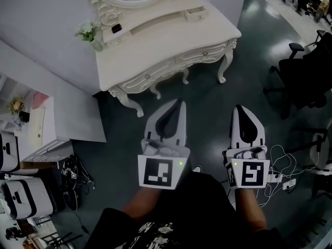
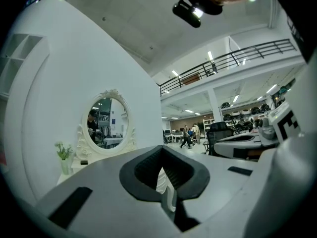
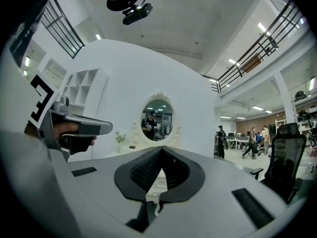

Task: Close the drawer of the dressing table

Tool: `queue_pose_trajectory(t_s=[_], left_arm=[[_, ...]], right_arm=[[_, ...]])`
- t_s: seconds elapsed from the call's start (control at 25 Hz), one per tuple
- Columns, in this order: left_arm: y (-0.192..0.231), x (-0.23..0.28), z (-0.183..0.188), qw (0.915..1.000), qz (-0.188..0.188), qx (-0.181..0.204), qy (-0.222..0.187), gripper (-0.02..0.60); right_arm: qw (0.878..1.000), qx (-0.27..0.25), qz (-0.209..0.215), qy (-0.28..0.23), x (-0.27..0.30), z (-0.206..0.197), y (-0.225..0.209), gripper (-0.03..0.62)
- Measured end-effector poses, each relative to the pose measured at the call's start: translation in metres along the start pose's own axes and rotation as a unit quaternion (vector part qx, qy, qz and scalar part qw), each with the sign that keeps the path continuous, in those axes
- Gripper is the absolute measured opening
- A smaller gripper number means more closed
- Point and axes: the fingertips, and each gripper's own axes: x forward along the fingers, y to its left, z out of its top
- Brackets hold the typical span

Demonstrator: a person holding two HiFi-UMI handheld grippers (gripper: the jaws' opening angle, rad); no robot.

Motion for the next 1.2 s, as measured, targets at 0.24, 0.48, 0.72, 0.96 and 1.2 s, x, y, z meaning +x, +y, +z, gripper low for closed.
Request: queue_pose_trajectory(t_s=[0.24, 0.48, 0.72, 0.96, 1.2], left_arm=[[0.015, 0.028, -0.003, 1.0000, -0.003, -0.005, 0.000, 0.000], [0.034, 0.060, -0.007, 1.0000, -0.003, -0.008, 0.004, 0.000], [0.054, 0.085, -0.009, 0.9999, -0.007, -0.008, 0.006, 0.000], [0.073, 0.107, -0.006, 0.9998, -0.019, -0.011, 0.003, 0.000], [0.088, 0.128, -0.005, 0.9994, -0.032, -0.012, 0.001, 0.000]], right_arm=[[1.000, 0.004, 0.005, 0.001, 0.031, -0.004, -0.003, -0.002], [1.000, 0.002, 0.007, 0.008, 0.067, -0.008, -0.007, -0.002], [1.000, 0.000, 0.002, 0.008, 0.099, -0.008, -0.007, -0.002], [1.000, -0.011, -0.003, 0.012, 0.124, -0.003, 0.003, -0.002], [1.000, -0.013, -0.013, 0.017, 0.147, -0.003, 0.001, -0.002]])
